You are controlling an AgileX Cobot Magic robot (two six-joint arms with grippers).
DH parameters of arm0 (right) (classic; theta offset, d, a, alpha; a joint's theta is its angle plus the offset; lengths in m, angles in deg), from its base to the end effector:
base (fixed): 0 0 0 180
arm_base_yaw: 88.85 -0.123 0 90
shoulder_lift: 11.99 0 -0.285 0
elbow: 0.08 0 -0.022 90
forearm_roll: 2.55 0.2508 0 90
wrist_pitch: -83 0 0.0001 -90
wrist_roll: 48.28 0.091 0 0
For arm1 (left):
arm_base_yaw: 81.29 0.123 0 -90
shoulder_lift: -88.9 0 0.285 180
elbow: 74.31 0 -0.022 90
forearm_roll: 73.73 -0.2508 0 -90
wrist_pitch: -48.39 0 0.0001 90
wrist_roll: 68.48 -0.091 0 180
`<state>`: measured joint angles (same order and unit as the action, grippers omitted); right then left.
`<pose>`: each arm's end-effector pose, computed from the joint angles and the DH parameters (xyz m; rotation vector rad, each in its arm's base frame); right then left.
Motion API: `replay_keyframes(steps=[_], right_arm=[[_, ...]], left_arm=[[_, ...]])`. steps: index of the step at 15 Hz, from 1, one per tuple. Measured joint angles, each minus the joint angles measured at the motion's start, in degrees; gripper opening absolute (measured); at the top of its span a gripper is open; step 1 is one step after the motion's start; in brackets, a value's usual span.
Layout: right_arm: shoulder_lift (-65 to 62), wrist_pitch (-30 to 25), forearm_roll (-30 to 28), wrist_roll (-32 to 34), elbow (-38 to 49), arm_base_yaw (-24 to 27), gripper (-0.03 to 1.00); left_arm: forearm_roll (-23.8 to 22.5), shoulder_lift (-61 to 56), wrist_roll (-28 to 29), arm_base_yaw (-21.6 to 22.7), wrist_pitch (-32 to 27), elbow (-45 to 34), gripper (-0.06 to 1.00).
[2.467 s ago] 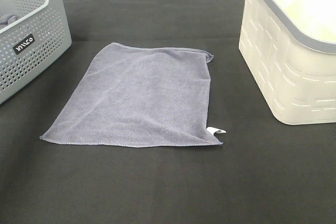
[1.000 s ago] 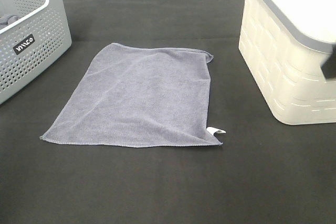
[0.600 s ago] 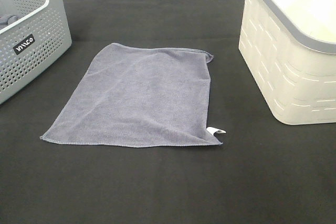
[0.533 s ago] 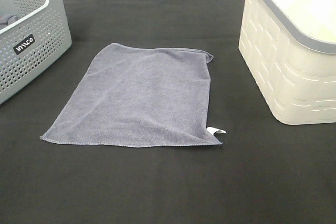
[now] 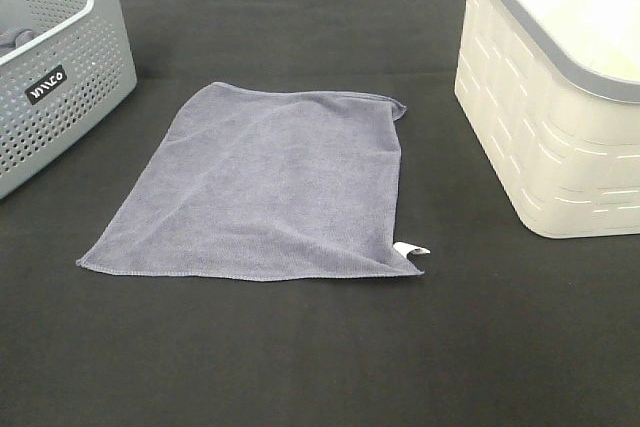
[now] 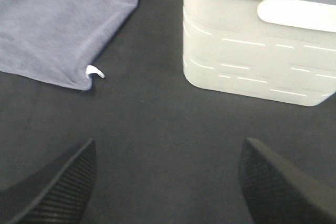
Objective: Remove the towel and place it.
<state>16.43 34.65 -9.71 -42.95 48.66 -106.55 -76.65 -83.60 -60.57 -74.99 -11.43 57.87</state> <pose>0.0625 0.0110 0.2834 -0.2734 2.1675 0.0786 -0.0070 0.0033 0.2823 -0.2508 1.9931 0.0427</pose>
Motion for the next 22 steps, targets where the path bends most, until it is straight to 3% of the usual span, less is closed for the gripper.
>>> replay_keyframes(steps=[7,10,13,17,22], right_arm=[[-5.56,-5.16,8.42,-9.45,-0.92,0.00,0.72],[-8.14,-6.36,8.48,-10.31,-0.97,0.00,0.71],[-12.32,-11.57,8.31,-10.60,-0.29,0.00,0.71],[-20.74,-11.69,8.19,-10.37,-0.17,0.00,0.67],[-20.86,-11.69,8.19,-10.20,-0.17,-0.11,0.66]], left_arm=[[0.06,0.00,-2.58,-4.41,0.00,0.00,0.80],[0.06,0.00,-2.75,-4.41,0.00,0.00,0.80],[0.06,0.00,-2.81,-4.41,0.00,0.00,0.80],[0.06,0.00,-2.81,-4.41,0.00,0.00,0.80],[0.06,0.00,-2.81,-4.41,0.00,0.00,0.80]])
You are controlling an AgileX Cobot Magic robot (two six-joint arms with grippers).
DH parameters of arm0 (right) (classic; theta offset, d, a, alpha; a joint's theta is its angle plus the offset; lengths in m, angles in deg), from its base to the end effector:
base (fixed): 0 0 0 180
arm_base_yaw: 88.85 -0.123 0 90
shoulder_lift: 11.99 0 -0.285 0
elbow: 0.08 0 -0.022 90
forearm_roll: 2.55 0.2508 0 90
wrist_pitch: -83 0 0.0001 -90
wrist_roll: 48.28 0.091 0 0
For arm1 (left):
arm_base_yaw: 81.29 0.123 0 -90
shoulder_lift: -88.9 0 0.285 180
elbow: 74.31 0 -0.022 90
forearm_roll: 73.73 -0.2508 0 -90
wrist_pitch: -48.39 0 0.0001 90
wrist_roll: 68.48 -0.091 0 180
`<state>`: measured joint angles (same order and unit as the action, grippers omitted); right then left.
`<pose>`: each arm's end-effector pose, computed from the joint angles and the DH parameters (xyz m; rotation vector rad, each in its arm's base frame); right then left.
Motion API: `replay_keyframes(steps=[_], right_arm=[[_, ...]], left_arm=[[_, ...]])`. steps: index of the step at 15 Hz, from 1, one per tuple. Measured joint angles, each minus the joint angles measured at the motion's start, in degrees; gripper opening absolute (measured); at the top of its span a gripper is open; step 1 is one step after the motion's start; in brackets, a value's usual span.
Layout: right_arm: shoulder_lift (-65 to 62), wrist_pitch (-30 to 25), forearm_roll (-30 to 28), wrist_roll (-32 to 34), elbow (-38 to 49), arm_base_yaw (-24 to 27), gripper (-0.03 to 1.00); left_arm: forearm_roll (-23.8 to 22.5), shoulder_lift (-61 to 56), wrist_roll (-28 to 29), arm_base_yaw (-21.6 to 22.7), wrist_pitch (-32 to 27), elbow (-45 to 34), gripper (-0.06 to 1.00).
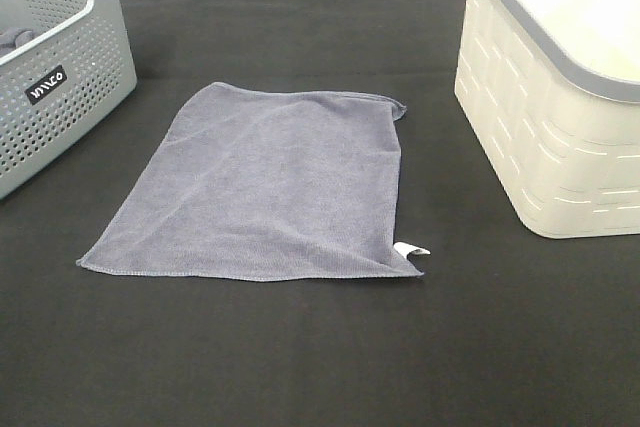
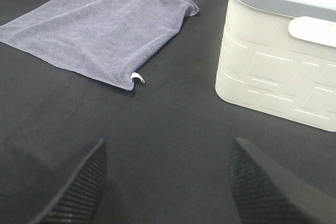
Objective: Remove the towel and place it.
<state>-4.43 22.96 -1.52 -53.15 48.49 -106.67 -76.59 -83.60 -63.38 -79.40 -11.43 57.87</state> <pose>-0.0051 -0.0002 0.2783 -0.4003 1.9915 0.1640 -0.0067 0.0037 0.2823 -0.1248 2.0048 0.0236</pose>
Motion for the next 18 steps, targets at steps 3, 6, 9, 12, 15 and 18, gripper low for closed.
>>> replay_keyframes(steps=[3,6,9,12,15,18], right_arm=[[0.00,0.00,0.00,0.06,0.00,0.00,0.66],[0.00,0.00,0.00,0.06,0.00,0.00,0.66],[0.00,0.00,0.00,0.06,0.00,0.00,0.66],[0.00,0.00,0.00,0.06,0.00,0.00,0.66],[0.00,0.00,0.00,0.23,0.00,0.23,0.66],[0.00,0.00,0.00,0.23,0.00,3.72,0.66]], left_arm=[[0.00,0.00,0.00,0.00,0.00,0.00,0.80],[0.00,0.00,0.00,0.00,0.00,0.00,0.80],[0.00,0.00,0.00,0.00,0.00,0.00,0.79],[0.00,0.00,0.00,0.00,0.00,0.00,0.79],[0.00,0.00,0.00,0.00,0.00,0.00,0.79],[0.00,0.00,0.00,0.00,0.00,0.00,0.79]])
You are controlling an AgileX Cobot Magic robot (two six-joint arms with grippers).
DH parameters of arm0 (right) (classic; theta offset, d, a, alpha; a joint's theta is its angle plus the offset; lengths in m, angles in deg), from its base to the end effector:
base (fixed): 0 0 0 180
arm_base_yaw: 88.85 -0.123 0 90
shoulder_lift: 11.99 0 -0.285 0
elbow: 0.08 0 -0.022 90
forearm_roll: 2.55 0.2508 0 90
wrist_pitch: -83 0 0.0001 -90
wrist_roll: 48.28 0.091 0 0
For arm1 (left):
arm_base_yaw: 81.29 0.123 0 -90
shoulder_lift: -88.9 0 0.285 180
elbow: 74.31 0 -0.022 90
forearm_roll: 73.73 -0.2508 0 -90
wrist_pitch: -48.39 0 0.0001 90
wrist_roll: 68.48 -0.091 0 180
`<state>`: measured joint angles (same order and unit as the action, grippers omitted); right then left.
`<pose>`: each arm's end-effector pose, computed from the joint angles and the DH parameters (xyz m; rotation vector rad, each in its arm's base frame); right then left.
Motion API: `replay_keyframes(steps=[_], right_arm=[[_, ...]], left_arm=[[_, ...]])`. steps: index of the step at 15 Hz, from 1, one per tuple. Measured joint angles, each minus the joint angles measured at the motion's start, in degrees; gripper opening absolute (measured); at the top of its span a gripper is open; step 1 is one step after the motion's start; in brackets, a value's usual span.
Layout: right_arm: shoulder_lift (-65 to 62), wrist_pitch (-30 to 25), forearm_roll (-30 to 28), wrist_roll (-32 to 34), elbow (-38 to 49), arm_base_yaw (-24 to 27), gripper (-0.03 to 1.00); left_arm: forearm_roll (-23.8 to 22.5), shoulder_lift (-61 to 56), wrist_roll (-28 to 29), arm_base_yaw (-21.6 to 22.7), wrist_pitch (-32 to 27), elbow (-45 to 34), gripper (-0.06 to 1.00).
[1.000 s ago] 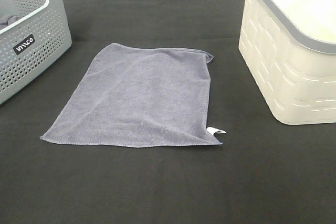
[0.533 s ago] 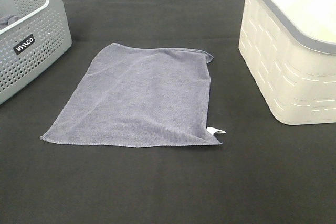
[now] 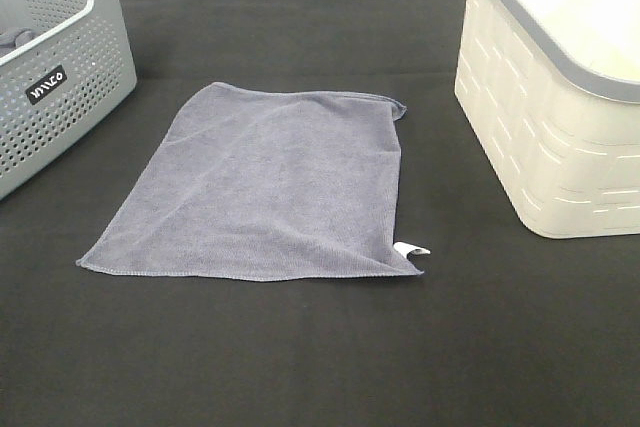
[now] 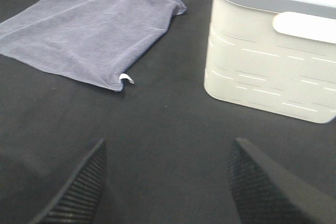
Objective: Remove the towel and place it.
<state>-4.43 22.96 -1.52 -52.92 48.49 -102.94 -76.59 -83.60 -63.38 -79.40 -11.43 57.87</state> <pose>-0.0051 0.0002 0.2783 -0.3310 2.0025 0.1255 -0.0067 0.0037 0.2823 -0.1248 2.0048 0.0236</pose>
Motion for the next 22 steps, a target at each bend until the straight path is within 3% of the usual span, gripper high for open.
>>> replay_keyframes(steps=[5,22], right_arm=[[0.00,0.00,0.06,0.00,0.00,3.67,0.66],[0.00,0.00,0.06,0.00,0.00,3.67,0.66]], left_arm=[[-0.06,0.00,0.00,0.00,0.00,0.00,0.79],[-0.06,0.00,0.00,0.00,0.00,0.00,0.79]])
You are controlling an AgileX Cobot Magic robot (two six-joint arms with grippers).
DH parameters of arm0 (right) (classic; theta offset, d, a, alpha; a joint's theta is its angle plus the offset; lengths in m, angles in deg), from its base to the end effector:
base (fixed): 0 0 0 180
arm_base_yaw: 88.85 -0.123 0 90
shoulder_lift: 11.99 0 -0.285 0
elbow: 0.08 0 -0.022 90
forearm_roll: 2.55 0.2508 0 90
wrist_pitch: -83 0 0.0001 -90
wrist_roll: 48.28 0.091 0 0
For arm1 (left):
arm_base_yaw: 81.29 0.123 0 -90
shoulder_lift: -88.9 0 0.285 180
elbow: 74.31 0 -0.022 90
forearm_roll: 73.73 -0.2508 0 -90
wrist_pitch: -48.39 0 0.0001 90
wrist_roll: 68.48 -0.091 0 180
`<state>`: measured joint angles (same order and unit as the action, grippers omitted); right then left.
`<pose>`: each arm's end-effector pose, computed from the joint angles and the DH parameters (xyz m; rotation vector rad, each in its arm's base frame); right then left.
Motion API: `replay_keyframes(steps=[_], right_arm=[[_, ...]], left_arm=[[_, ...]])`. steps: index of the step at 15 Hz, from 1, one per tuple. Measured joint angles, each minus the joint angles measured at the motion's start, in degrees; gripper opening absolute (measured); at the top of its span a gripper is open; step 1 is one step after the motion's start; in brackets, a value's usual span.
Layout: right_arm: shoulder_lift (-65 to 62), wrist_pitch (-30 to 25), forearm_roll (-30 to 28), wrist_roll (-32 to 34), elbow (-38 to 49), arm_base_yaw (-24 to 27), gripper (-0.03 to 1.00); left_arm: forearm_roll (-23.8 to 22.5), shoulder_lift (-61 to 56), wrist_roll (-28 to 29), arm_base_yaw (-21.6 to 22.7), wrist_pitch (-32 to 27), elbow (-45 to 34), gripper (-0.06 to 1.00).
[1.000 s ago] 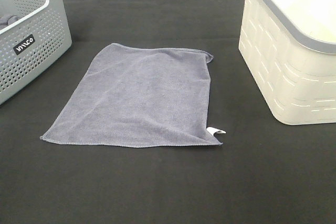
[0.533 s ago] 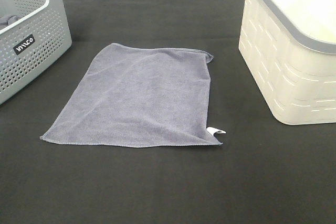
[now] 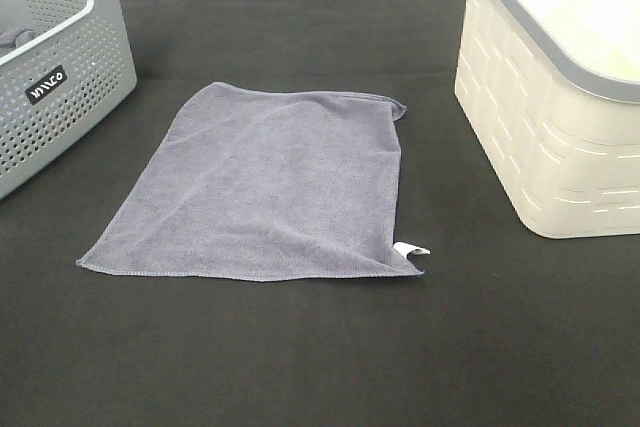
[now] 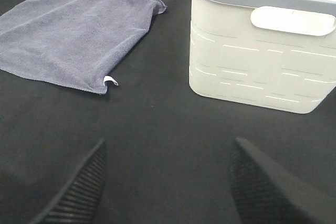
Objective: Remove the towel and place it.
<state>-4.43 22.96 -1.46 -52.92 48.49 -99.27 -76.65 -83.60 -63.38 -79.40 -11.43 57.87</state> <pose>-0.0051 0.0006 0.2783 -0.2666 2.0109 0.0864 -0.0067 0.0038 0.2823 -0.1248 2.0048 0.0248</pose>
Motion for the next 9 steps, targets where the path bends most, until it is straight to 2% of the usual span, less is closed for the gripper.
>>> replay_keyframes(steps=[9], right_arm=[[0.00,0.00,0.00,0.00,0.00,0.00,0.66]], left_arm=[[0.00,0.00,0.00,0.00,0.00,0.00,0.79]])
